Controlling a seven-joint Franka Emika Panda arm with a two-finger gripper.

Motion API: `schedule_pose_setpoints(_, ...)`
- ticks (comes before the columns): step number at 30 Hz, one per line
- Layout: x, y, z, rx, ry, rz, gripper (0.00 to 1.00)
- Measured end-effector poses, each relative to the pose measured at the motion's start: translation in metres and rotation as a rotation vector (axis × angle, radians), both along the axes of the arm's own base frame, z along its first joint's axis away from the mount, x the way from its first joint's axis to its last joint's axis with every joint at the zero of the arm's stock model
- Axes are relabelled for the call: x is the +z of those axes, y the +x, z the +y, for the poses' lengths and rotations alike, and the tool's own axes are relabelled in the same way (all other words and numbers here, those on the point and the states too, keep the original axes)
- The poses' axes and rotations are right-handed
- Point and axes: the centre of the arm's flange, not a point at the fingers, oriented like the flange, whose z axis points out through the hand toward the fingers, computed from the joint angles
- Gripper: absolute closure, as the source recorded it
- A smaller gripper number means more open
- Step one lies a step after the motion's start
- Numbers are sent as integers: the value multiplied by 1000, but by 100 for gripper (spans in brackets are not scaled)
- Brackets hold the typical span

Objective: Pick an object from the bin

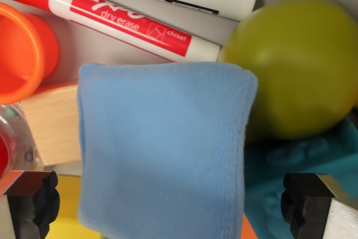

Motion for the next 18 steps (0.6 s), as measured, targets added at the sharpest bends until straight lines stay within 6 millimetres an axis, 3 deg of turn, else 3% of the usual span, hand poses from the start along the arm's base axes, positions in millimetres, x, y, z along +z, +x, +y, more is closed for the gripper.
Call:
schedule_pose_setpoints(14,-14,0,2,2,0,-5,0)
schedule_pose_setpoints(15,-14,0,2,2,0,-5,100)
schedule_pose_setpoints(18,-14,0,1,2,0,-5,100)
